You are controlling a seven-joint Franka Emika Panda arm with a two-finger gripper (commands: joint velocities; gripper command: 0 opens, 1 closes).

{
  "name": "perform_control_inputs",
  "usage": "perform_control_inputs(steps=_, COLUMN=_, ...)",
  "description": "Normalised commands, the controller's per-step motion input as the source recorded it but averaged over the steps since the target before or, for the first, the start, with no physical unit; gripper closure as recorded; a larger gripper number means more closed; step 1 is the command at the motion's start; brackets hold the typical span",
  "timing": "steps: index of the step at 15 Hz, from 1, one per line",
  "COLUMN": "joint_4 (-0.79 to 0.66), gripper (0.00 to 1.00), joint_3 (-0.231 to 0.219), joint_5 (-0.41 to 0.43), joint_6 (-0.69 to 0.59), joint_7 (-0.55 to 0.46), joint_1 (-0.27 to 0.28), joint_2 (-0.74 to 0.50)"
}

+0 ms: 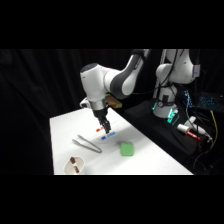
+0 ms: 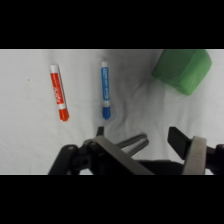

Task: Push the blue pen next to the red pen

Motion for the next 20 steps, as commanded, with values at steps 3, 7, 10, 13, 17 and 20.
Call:
perform_control_inputs(steps=3, joint_4=0.04, gripper=0.00, joint_3=0.118, joint_5=0.238, joint_6=0.19, joint_7=-0.28, joint_1=-0.131, joint_2=0.16)
perform_control_inputs(steps=7, joint_4=0.07, gripper=0.00, joint_3=0.175, joint_5=0.284, joint_6=0.13, joint_7=-0.34, joint_1=-0.177, joint_2=0.18)
perform_control_inputs(steps=10, joint_4=0.07, gripper=0.00, joint_3=0.191, joint_5=0.282, joint_6=0.15, joint_7=-0.35, joint_1=-0.197, joint_2=0.18)
perform_control_inputs(steps=13, joint_4=0.08, gripper=0.00, joint_3=0.185, joint_5=0.272, joint_6=0.13, joint_7=-0.35, joint_1=-0.219, joint_2=0.18)
perform_control_inputs(steps=17, joint_4=0.10, gripper=0.00, joint_3=0.184, joint_5=0.266, joint_6=0.10, joint_7=-0.35, joint_1=-0.245, joint_2=0.16)
perform_control_inputs(steps=20, joint_4=0.09, gripper=0.00, joint_3=0.143, joint_5=0.220, joint_6=0.12, joint_7=-0.31, joint_1=-0.232, joint_2=0.11)
